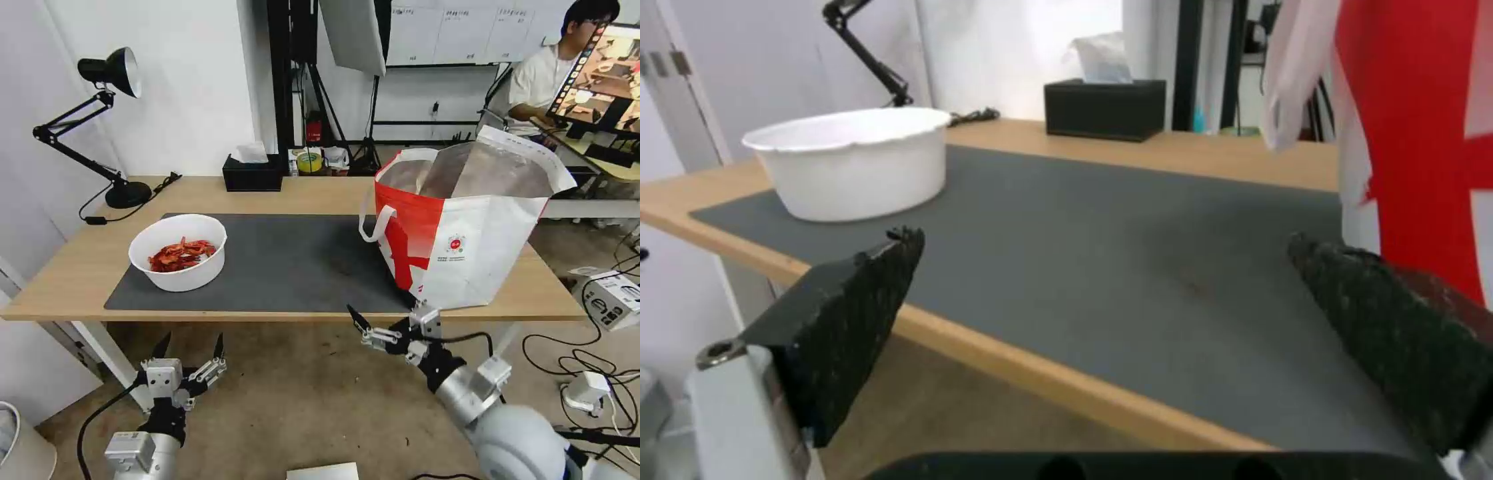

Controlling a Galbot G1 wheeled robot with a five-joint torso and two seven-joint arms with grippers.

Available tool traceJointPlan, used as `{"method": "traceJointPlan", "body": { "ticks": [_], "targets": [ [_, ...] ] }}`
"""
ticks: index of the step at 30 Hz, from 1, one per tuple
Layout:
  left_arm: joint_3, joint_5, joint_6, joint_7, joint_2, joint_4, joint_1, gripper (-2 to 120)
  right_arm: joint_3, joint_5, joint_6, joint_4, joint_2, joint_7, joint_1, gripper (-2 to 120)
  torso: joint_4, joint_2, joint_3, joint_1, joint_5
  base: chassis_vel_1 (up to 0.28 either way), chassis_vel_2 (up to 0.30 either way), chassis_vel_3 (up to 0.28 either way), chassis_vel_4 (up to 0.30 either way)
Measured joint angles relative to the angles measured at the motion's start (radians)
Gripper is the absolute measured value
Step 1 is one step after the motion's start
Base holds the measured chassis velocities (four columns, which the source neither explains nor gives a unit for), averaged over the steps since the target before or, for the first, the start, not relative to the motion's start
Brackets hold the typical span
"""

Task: Pick up the trash from the table and place it into the takeout bag.

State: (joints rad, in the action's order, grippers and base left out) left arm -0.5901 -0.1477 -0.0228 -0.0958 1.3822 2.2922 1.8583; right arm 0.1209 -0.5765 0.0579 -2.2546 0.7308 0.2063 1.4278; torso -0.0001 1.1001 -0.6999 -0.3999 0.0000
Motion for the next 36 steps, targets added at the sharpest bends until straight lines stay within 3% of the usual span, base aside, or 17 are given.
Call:
{"method": "traceJointPlan", "body": {
  "ticks": [9,36],
  "targets": [
    [0.008,0.0,0.004,0.0,0.005,-0.016,-0.004,100,-0.004,0.061,0.017,0.027,0.029,0.012,0.053,100,0.0001,0.0,0.0,0.0,0.0,0.0,0.0,0.0,0.0],
    [0.01,-0.004,0.004,0.0,-0.006,-0.035,-0.02,100,-0.052,0.118,0.05,0.088,0.062,0.073,0.022,100,0.0001,0.0,0.0,0.0,0.0,0.0,0.0,0.0,0.0]
  ]
}}
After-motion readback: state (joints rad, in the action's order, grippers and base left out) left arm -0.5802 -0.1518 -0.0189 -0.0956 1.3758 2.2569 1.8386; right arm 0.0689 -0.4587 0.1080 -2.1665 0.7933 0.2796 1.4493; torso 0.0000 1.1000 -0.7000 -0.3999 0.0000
